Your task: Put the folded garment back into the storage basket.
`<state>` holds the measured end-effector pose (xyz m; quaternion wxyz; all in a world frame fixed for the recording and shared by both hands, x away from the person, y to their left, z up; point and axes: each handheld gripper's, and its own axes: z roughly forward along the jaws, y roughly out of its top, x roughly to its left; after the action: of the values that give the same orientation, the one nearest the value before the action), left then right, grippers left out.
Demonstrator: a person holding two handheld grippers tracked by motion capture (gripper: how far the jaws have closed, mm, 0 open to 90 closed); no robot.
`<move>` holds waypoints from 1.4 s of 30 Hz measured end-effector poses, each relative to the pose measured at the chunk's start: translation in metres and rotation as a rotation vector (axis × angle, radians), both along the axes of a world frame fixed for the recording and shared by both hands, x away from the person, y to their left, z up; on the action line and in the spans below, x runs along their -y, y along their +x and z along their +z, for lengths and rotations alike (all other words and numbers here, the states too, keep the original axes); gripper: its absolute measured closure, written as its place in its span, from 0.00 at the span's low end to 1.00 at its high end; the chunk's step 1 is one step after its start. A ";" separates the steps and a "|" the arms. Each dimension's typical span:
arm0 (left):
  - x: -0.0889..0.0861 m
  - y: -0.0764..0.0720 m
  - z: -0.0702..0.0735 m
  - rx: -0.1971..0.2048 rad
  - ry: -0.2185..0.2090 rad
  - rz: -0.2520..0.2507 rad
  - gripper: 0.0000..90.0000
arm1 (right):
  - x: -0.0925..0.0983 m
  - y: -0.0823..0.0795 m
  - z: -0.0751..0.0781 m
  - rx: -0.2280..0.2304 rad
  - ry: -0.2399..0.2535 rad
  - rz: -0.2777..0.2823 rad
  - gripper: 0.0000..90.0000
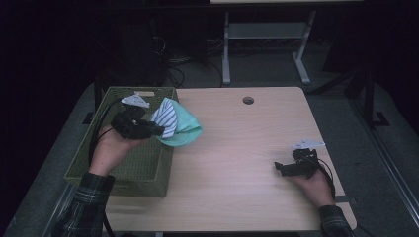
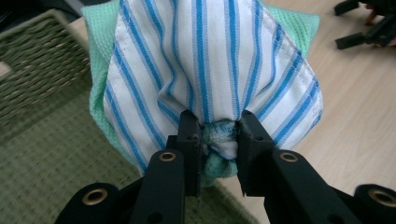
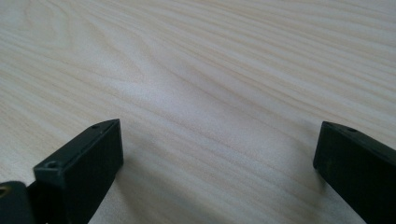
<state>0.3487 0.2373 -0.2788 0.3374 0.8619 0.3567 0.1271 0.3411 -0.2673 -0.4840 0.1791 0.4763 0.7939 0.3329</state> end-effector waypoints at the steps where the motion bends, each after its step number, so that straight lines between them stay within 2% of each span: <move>1: -0.003 0.000 0.000 0.000 -0.003 0.008 0.82 | 0.000 0.000 0.000 0.000 0.000 0.000 0.01; 12: -0.037 0.001 -0.007 -0.012 -0.001 0.111 0.82 | 0.000 -0.001 0.000 -0.002 0.001 -0.001 0.01; 27: -0.084 0.003 -0.036 -0.060 -0.007 0.250 0.82 | 0.000 -0.001 0.000 -0.002 0.001 -0.002 0.01; 34: -0.095 0.005 -0.051 -0.078 0.013 0.296 0.82 | 0.000 -0.001 0.000 -0.002 0.000 -0.001 0.01; 42: -0.098 0.010 -0.071 -0.099 0.029 0.314 0.82 | 0.000 -0.001 0.000 -0.002 0.001 -0.001 0.01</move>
<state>0.3592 0.3350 -0.3503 0.2829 0.8055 0.5014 0.1408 0.3400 -0.2671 -0.4839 0.1785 0.4770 0.7937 0.3326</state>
